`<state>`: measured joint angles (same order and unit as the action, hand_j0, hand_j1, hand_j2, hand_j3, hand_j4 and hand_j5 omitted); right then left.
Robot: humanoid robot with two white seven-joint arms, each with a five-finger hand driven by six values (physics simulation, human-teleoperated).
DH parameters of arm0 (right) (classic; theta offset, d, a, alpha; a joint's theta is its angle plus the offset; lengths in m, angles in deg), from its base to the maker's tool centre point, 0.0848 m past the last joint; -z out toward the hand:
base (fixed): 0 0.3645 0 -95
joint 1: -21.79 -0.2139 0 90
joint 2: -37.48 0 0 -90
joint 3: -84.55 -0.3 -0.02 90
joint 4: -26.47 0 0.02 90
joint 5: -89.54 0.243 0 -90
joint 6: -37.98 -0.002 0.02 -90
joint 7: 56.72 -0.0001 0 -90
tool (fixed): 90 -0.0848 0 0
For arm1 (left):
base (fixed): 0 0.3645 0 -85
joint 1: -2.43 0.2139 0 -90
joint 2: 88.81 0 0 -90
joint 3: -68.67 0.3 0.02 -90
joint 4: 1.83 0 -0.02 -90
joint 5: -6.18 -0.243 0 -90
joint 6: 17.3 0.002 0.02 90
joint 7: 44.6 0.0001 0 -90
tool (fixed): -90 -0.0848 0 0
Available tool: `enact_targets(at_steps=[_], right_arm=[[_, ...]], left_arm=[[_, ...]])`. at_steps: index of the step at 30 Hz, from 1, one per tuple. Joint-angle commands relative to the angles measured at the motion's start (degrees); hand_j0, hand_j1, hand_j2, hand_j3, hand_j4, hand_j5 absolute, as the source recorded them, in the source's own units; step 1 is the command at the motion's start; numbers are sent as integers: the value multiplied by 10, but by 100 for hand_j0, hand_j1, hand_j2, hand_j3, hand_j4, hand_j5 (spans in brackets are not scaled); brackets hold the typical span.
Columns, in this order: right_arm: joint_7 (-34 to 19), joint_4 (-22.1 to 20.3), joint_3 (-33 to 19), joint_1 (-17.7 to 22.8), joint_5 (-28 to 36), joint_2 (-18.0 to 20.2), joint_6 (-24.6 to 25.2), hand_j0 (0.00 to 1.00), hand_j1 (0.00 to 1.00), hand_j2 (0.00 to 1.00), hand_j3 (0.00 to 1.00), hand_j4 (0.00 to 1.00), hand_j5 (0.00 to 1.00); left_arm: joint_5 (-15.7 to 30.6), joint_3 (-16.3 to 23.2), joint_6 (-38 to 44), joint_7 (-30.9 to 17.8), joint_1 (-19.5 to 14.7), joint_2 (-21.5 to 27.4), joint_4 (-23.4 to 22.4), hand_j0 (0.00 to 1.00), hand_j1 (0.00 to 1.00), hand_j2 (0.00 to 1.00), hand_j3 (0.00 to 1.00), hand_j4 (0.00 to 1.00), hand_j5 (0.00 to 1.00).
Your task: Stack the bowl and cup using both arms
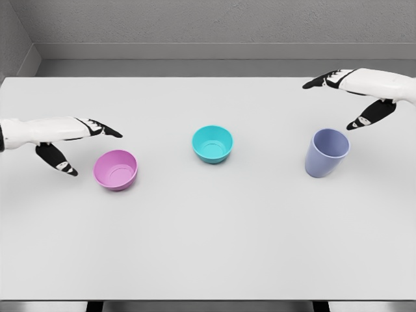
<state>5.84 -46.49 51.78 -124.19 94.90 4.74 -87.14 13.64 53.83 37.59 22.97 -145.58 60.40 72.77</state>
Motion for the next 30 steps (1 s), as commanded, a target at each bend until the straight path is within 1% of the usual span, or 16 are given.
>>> enact_targets(at_steps=[1, 3, 6, 8, 9, 10, 13, 16, 19, 23, 24, 26, 30], right_arm=[[-6, -3, -1, -1, 1, 7, 1, 100, 100, 100, 100, 100, 100], [0, -3, -4, -1, 2, 25, 1, 100, 100, 100, 100, 100, 100], [-2, -3, -4, 4, 0, 32, 1, 100, 100, 100, 100, 100, 100], [-3, -32, 13, 4, -3, 42, 1, 100, 100, 100, 100, 100, 100], [-4, -57, 20, 1, -8, 63, 1, 100, 100, 100, 100, 100, 100], [-5, -68, 39, -12, -9, 80, 1, 100, 100, 100, 100, 100, 100], [-39, -66, 97, -53, -13, 73, 1, 100, 100, 100, 100, 100, 100], [-44, -68, 106, -58, -33, 71, 1, 100, 100, 100, 100, 100, 100], [-46, -63, 119, -60, -33, 50, 1, 100, 100, 100, 100, 100, 100], [-39, -62, 116, -73, -32, 49, 1, 100, 100, 100, 100, 100, 100], [-39, -63, 113, -73, -32, 48, 1, 100, 100, 100, 100, 100, 100], [-41, -62, 114, -69, -32, 27, 1, 100, 100, 100, 100, 100, 100], [-43, -61, 116, -69, -33, 27, 1, 100, 100, 100, 100, 100, 100]], left_arm=[[5, -1, 1, 0, 0, -6, -1, 100, 100, 100, 100, 100, 100], [4, 0, 1, 0, 1, -8, -2, 100, 100, 100, 100, 100, 100], [3, 1, 1, 0, 4, -13, -4, 100, 100, 100, 100, 100, 100], [3, 1, 1, 0, 5, -16, -3, 100, 100, 100, 100, 100, 100], [2, 3, 1, 0, 5, -20, -4, 100, 100, 100, 100, 100, 100], [2, 7, 1, 0, 6, -23, -4, 100, 100, 100, 100, 100, 100], [2, 8, 1, 0, 6, -23, -4, 100, 100, 100, 100, 100, 100], [1, 10, 1, 0, 9, -24, -4, 100, 100, 100, 100, 100, 100], [0, 10, 1, 0, 9, -23, -3, 100, 100, 100, 100, 100, 100], [0, 10, 1, 0, 9, -26, -4, 100, 100, 100, 100, 100, 100], [0, 10, 1, 0, 9, -26, -4, 100, 100, 100, 100, 100, 100], [1, 10, 1, 0, 9, -26, -4, 100, 100, 100, 100, 100, 100], [0, 10, 1, 0, 9, -31, -8, 100, 100, 100, 100, 100, 100]])
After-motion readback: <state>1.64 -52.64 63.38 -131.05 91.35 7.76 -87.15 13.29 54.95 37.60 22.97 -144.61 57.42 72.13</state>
